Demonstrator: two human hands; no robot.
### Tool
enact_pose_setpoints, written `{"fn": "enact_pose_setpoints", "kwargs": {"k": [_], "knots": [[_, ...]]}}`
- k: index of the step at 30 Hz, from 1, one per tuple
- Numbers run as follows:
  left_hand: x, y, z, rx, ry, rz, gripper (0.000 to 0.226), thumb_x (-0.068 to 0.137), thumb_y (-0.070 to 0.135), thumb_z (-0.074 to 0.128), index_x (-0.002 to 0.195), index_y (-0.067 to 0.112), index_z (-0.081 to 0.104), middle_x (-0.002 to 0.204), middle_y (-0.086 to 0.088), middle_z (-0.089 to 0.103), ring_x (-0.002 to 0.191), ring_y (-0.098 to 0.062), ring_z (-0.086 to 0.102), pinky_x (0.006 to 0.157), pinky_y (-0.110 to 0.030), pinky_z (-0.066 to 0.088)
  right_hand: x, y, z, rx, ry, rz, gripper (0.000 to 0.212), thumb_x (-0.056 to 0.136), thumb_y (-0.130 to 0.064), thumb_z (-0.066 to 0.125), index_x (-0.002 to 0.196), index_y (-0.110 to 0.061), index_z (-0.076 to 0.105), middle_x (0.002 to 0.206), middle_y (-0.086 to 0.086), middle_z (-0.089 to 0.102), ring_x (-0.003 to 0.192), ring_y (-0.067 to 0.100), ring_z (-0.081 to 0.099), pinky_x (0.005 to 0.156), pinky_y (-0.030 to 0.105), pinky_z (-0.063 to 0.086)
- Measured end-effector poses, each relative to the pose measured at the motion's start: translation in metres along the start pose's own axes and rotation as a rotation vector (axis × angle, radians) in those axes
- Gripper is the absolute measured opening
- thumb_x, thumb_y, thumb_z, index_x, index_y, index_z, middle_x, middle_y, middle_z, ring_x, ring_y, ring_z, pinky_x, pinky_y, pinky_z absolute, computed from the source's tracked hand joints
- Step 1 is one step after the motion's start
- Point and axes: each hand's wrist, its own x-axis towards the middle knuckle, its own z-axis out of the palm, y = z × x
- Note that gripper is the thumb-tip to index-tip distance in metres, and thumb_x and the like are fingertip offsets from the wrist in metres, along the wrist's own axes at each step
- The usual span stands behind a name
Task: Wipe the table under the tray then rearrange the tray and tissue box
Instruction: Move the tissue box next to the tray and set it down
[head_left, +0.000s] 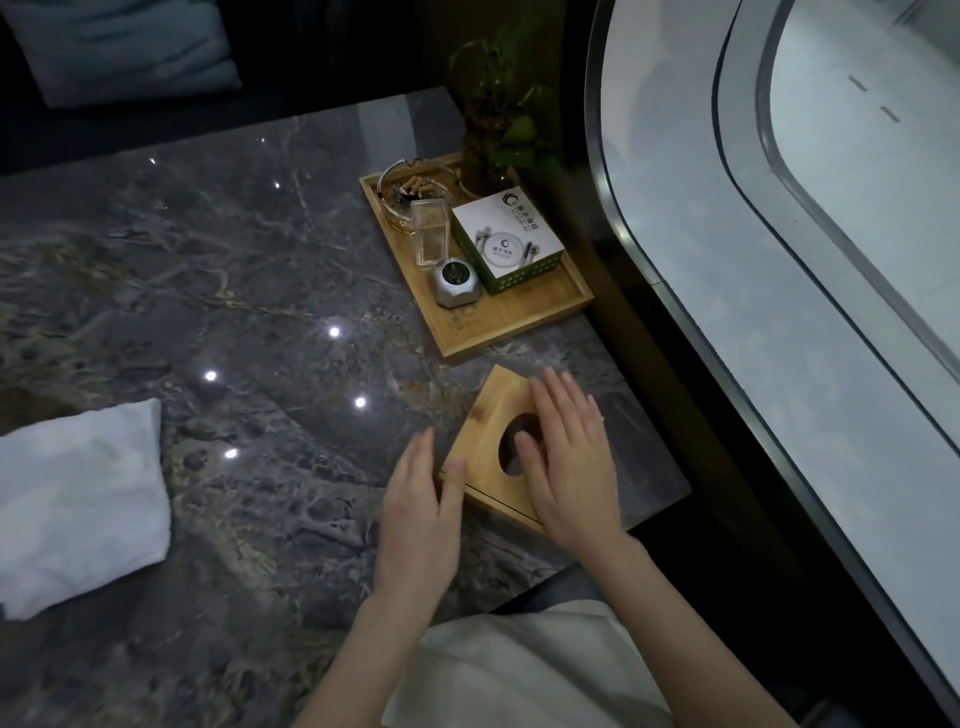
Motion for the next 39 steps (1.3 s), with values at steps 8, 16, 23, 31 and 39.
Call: {"fn": "enact_pose_setpoints", "kwargs": {"k": [8,16,23,31,39], "knots": [[-0.023,0.004,0.025,0.427,-0.113,0.291,0.068,0.088,0.056,-0.003,0.140,0.016,-0.020,0.150,-0.002,-0.025,0.141,-0.015,-0.019,0.112,-0.029,-0.018,-0.057,0.006,0.009,-0.048,-0.083,-0.041,0.053,0.097,-0.039,0.018,0.144,-0.014,0.014,0.153,0.004,0.015,0.143,0.013,0.005,0.117,0.035,0.002],[-0.018,0.003,0.036,0.500,-0.086,0.320,0.067,0.093,0.049,0.003,0.142,0.003,0.007,0.152,-0.014,0.006,0.141,-0.014,-0.013,0.112,-0.034,-0.007,-0.053,0.005,0.012,-0.053,-0.089,-0.018,0.052,0.098,-0.036,0.012,0.140,-0.008,0.021,0.150,0.009,0.020,0.141,0.016,0.007,0.116,0.035,0.003],[-0.017,0.001,0.035,0.432,-0.088,0.339,0.063,0.094,0.049,0.008,0.143,0.009,0.008,0.153,-0.010,0.009,0.141,-0.015,-0.003,0.113,-0.035,-0.005,-0.051,0.005,0.010,-0.070,-0.101,-0.040,0.058,0.097,-0.040,0.013,0.138,-0.002,0.028,0.148,0.014,0.025,0.140,0.021,0.012,0.115,0.037,0.006],[0.015,0.008,0.037,0.430,-0.113,0.397,0.063,0.092,0.052,0.002,0.143,0.014,0.006,0.154,-0.005,0.004,0.141,-0.012,-0.008,0.115,-0.031,-0.010,-0.032,0.007,0.011,-0.130,-0.068,0.008,0.060,0.096,-0.041,0.025,0.137,0.001,0.032,0.147,0.018,0.026,0.141,0.027,0.015,0.115,0.038,0.004],[0.064,0.021,0.044,0.493,-0.168,0.488,0.061,0.092,0.051,0.002,0.143,0.017,0.004,0.154,0.000,0.002,0.142,-0.011,-0.008,0.115,-0.035,-0.005,0.003,0.015,0.012,-0.255,-0.031,0.125,0.061,0.091,-0.039,0.034,0.137,0.002,0.034,0.146,0.021,0.035,0.137,0.032,0.020,0.114,0.040,0.011]]}}
